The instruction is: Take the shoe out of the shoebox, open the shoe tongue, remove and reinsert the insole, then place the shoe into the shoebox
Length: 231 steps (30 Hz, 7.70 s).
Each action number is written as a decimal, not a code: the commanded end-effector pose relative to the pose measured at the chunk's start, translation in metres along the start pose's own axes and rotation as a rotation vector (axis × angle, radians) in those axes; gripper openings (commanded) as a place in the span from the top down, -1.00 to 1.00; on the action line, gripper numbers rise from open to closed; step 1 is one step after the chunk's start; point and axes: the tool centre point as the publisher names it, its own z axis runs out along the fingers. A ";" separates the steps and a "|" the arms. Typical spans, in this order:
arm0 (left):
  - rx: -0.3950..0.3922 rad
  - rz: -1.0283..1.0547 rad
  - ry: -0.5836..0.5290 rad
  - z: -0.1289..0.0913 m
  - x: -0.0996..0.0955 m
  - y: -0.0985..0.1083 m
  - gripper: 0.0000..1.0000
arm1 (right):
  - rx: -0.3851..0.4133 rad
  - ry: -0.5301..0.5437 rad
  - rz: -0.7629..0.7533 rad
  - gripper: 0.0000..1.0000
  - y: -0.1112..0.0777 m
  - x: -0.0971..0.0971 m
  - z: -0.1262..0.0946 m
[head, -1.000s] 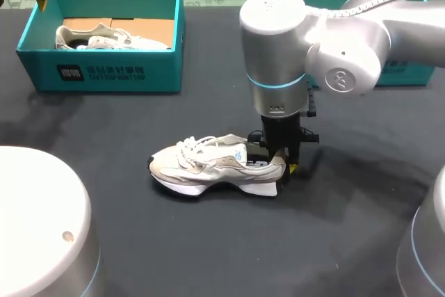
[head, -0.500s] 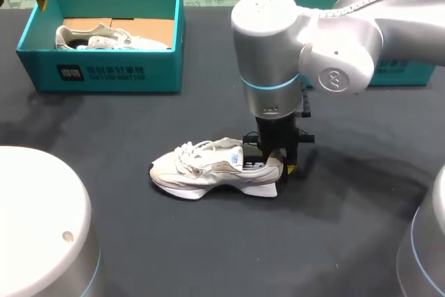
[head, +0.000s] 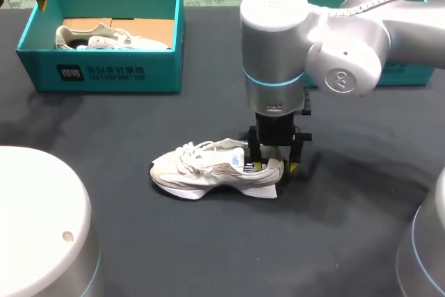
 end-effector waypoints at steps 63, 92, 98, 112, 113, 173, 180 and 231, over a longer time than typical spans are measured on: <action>-0.001 0.001 0.001 0.000 0.000 0.000 -1.00 | -0.502 0.422 -1.025 -1.00 0.009 -0.065 0.014; -0.001 0.001 0.001 0.000 0.000 0.000 -1.00 | -0.763 0.622 -1.363 -1.00 0.019 -0.126 0.029; -0.001 0.001 0.001 0.000 0.000 0.000 -1.00 | -0.787 0.633 -1.369 -1.00 0.019 -0.130 0.028; -0.001 0.001 0.001 0.000 0.000 0.000 -1.00 | -0.929 0.722 -1.457 -1.00 0.020 -0.138 0.030; -0.001 0.001 0.001 0.000 0.000 0.000 -1.00 | -0.911 0.718 -1.436 -1.00 0.020 -0.140 0.031; -0.001 0.001 0.001 0.000 0.000 0.000 -1.00 | -1.037 0.774 -1.071 -1.00 0.009 -0.076 0.045; -0.001 0.001 0.001 0.000 0.000 0.000 -1.00 | -1.066 0.767 -1.053 -1.00 0.005 -0.056 0.043; -0.001 0.001 0.001 0.000 0.000 0.000 -1.00 | -1.048 0.881 -1.124 -1.00 0.021 0.010 0.040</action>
